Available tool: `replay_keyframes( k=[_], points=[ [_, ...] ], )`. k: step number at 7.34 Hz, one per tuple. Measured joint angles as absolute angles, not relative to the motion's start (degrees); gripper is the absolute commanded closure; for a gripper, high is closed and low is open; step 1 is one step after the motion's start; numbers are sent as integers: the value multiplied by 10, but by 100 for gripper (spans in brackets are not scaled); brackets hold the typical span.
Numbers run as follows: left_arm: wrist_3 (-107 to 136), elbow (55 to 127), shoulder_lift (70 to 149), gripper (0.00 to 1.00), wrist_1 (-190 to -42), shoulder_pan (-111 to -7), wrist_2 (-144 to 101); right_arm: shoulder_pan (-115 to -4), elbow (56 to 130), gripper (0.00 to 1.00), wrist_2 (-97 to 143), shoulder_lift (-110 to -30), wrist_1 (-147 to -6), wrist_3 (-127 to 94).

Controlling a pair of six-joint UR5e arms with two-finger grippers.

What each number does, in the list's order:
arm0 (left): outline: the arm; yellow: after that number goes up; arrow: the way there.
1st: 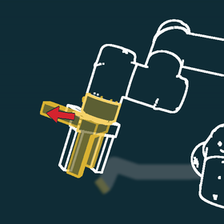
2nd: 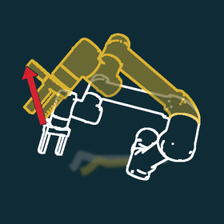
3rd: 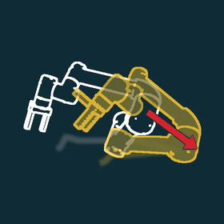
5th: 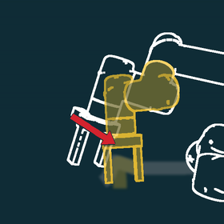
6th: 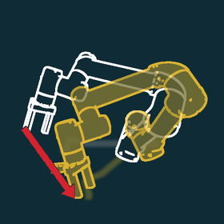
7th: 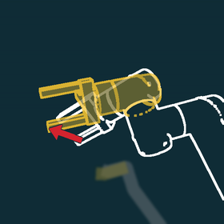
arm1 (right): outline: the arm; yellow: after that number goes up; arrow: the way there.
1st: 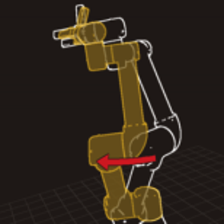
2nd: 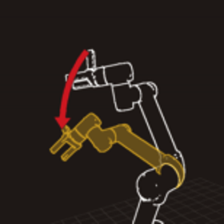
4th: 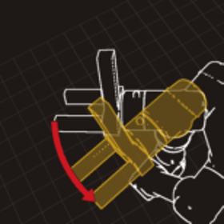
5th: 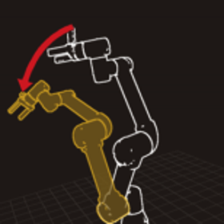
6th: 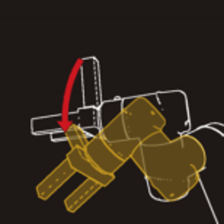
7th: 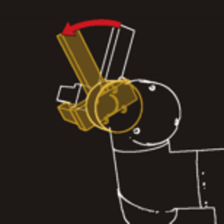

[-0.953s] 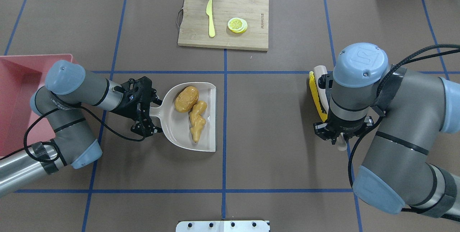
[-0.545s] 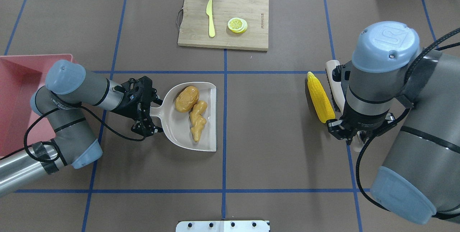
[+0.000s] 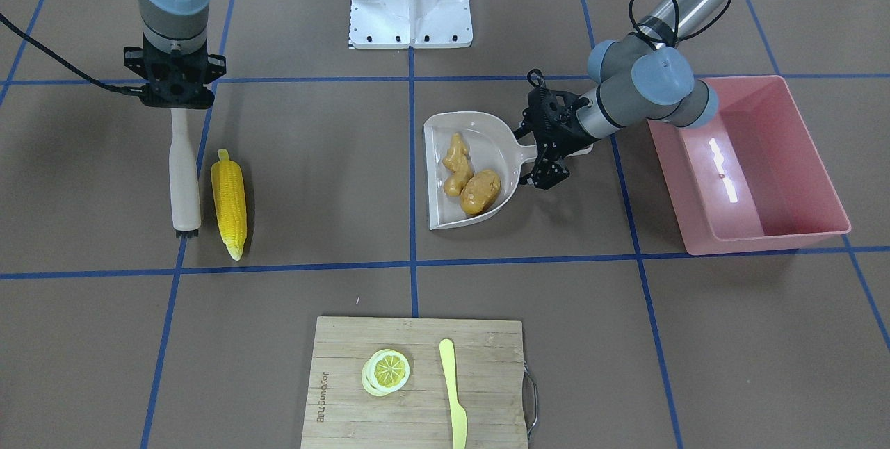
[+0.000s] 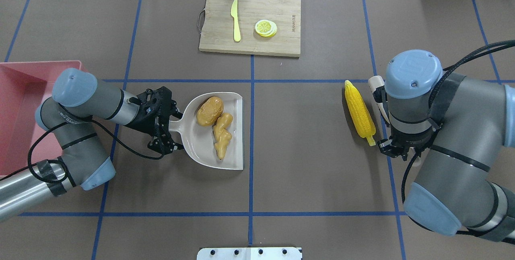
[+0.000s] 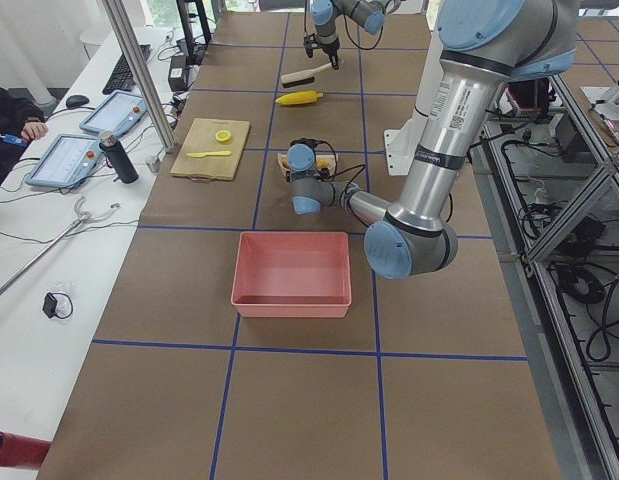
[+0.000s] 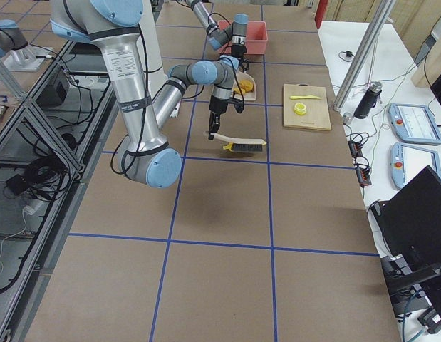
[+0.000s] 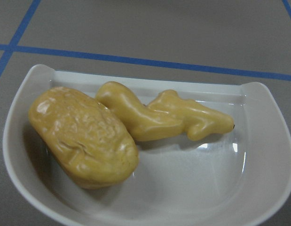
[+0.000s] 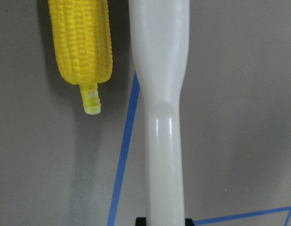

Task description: Sweep and dump trash into bin

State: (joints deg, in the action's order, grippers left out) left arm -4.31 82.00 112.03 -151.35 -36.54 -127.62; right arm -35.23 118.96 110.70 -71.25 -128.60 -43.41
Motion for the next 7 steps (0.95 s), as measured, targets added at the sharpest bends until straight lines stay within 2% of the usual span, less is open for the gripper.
replay_keyframes(
  k=[2, 5, 7],
  points=[
    [-43, 820, 1121, 2, -1513, -365, -1276, -348, 1135, 100, 1114, -714, -1204, -442],
    [-43, 819, 1121, 2, -1514, -365, -1277, -331, 1145, 100, 1160, -706, -1174, -489],
    [-43, 818, 1120, 2, -1515, -365, -1277, -286, 1155, 100, 1164, -671, -1172, -562]
  ],
)
